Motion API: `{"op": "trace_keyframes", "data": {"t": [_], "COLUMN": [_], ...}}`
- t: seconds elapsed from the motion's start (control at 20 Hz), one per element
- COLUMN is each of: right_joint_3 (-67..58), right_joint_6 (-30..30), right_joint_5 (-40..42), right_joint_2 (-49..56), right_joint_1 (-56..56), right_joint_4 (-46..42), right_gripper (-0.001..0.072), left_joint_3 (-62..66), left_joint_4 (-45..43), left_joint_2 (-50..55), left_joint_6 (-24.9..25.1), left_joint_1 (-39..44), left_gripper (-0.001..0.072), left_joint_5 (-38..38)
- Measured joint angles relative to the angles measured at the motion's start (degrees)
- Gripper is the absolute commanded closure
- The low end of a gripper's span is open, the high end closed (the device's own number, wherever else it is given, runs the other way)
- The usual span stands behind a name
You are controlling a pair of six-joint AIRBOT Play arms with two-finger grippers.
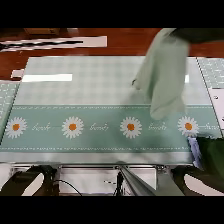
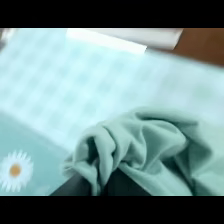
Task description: Fold the shirts.
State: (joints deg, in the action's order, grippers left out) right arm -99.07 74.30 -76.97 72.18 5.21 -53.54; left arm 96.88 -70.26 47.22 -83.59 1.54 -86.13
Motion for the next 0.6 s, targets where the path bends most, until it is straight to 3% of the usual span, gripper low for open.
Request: {"op": "trace_keyframes", "data": {"t": [0.2, 0.25, 0.35, 0.4, 0.6], "right_joint_3": [0.0, 0.0, 0.0, -0.1, -0.5], "right_joint_6": [0.2, 0.3, 0.9, 1.0, 1.2], "right_joint_5": [-2.9, -3.1, -3.3, -3.5, -5.7], "right_joint_2": [9.7, 12.3, 16.6, 18.5, 21.2], "right_joint_1": [14.9, 18.3, 23.5, 25.6, 28.4], "right_joint_4": [-6.1, -7.3, -9.0, -9.5, -12.1], "right_gripper": [0.0681, 0.0653, 0.0328, 0.0279, 0.0273], "left_joint_3": [-3.5, -4.7, -7.5, -9.2, -16.4], "left_joint_4": [0.0, 0.0, 0.0, 0.0, 0.0], "left_joint_2": [-0.2, -0.2, -0.2, -0.2, -0.2], "left_joint_6": [0.0, 0.0, 0.0, 0.0, 0.7], "left_joint_1": [0.0, 0.0, 0.0, 0.0, 0.0], "left_gripper": [0.0034, 0.0035, 0.0035, 0.0034, 0.0034], "left_joint_5": [-1.1, -1.2, -1.3, -1.3, -1.3]}}
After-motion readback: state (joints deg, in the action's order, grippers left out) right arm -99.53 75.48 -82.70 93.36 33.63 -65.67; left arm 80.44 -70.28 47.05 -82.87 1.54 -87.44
